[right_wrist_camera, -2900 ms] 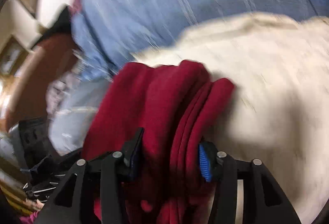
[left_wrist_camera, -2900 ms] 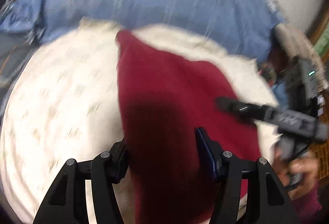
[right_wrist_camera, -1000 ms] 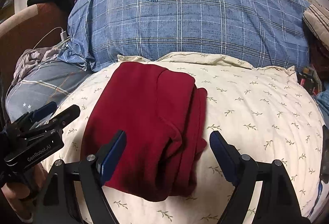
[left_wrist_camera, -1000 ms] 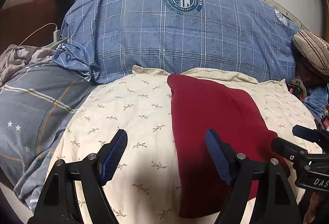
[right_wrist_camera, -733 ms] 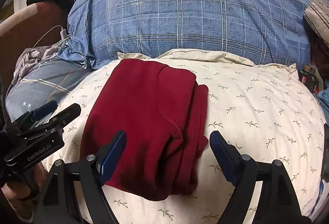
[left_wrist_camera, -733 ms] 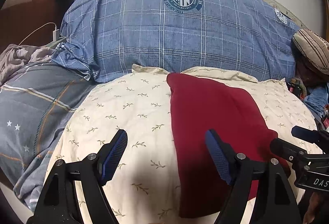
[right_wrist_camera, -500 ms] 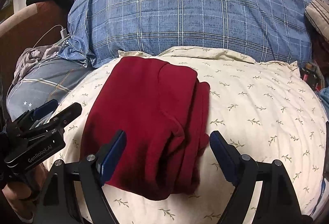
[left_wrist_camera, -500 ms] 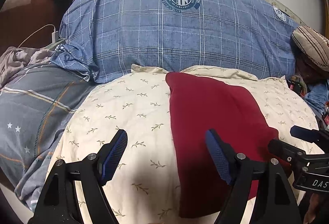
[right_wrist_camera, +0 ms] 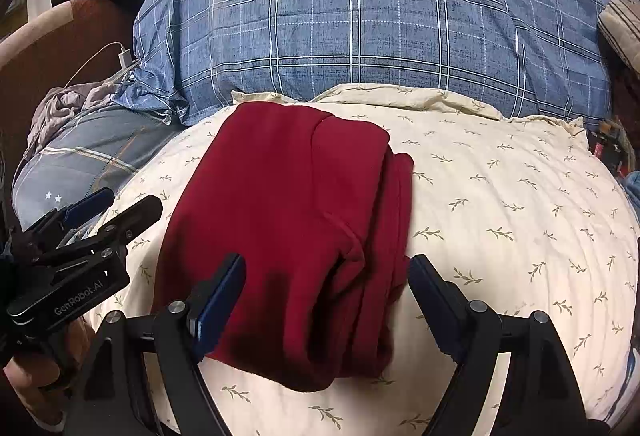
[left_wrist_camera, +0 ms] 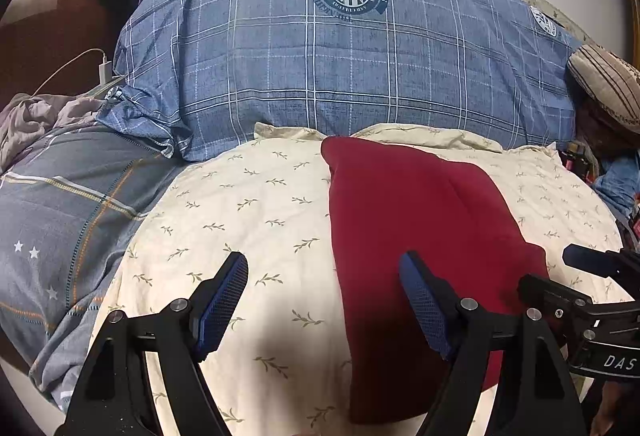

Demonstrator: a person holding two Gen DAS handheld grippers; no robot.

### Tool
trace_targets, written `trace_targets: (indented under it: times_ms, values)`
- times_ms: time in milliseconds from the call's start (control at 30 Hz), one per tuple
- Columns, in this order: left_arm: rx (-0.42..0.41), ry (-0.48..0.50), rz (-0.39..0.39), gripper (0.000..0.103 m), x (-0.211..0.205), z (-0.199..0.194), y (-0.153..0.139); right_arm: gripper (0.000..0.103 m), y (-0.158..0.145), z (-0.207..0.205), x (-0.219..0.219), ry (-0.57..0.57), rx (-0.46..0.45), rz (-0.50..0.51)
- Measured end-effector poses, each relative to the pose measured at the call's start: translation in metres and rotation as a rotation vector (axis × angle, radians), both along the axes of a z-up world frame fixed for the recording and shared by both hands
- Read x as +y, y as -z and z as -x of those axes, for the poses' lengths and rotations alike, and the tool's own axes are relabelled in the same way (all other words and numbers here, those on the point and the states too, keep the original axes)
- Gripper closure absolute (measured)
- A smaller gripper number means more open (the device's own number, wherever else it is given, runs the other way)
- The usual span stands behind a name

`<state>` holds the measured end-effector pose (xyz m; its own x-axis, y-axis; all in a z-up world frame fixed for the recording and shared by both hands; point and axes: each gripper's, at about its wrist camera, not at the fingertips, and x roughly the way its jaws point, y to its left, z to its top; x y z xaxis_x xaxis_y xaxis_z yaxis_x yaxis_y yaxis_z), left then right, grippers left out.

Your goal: Fold small clothes

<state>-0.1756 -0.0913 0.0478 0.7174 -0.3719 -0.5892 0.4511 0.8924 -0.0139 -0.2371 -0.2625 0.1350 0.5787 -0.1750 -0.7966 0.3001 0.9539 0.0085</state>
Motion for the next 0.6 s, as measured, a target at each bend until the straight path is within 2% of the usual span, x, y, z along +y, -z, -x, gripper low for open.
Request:
trace_targets:
  times_ms: [600]
  values:
    - [0.000,-0.001,-0.012,0.025,-0.0030,0.0009,0.0019,0.018,0.0057,-0.0028,-0.0020,-0.008,0.022,-0.013]
